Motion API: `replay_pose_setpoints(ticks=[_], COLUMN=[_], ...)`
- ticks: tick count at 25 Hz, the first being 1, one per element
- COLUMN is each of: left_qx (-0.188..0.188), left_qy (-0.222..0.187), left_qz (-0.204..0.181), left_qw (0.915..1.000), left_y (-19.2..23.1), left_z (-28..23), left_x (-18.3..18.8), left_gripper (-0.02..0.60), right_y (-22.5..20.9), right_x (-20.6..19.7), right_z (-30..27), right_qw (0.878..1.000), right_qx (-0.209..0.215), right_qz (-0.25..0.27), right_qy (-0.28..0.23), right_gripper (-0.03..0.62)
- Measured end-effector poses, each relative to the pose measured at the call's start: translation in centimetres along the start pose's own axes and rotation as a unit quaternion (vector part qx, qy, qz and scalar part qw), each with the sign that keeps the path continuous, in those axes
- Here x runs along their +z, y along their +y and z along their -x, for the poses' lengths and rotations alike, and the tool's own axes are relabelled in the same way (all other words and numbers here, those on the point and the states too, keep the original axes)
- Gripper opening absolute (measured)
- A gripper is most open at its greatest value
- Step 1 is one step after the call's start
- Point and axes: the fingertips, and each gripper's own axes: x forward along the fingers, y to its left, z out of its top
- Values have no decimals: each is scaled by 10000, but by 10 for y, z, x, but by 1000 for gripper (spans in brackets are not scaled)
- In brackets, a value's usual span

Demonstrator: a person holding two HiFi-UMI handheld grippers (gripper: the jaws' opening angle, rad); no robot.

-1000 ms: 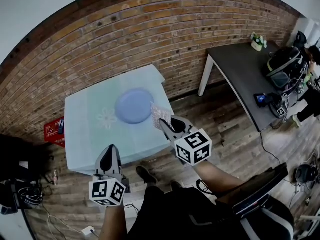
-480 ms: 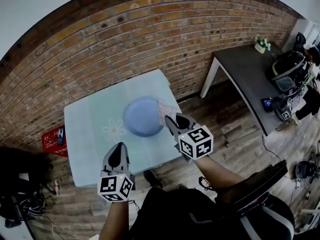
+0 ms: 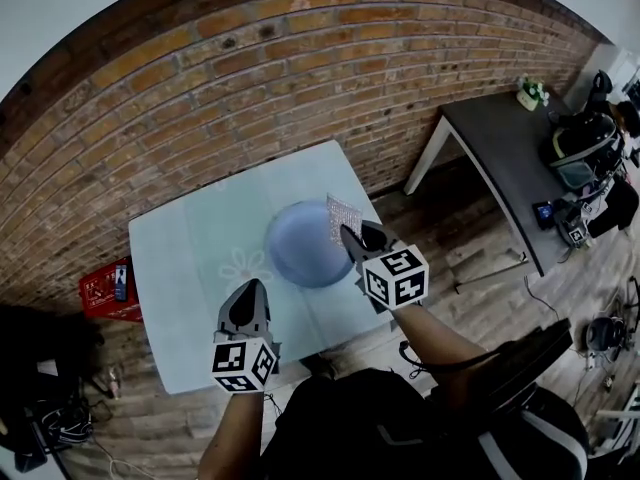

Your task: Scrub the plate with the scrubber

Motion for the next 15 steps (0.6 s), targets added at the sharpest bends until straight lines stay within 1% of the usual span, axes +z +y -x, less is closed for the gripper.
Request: replay_pose_setpoints(ticks=[4, 7, 11, 15], left_qx=[-156, -111, 6, 136], left_qy=[222, 418, 603, 606], left_qz=[16, 58, 324, 569], left_qw=[9996, 9990, 9977, 9964], left_y=[17, 31, 41, 48], left_z=[-20, -34, -51, -67], left_x=[-14, -29, -50, -63], left_gripper=[9, 9, 9, 9], right_y=[-3, -7, -19, -30], right_x=[-5, -10, -22, -32], right_z=[-34, -56, -81, -108], right_qw=[9997, 9991, 9981, 9972], right_qx=[-133, -198, -216, -123], right_qz=[134, 240, 287, 285], right_qy=[141, 294, 510, 681], right_gripper=[74, 74, 74, 74])
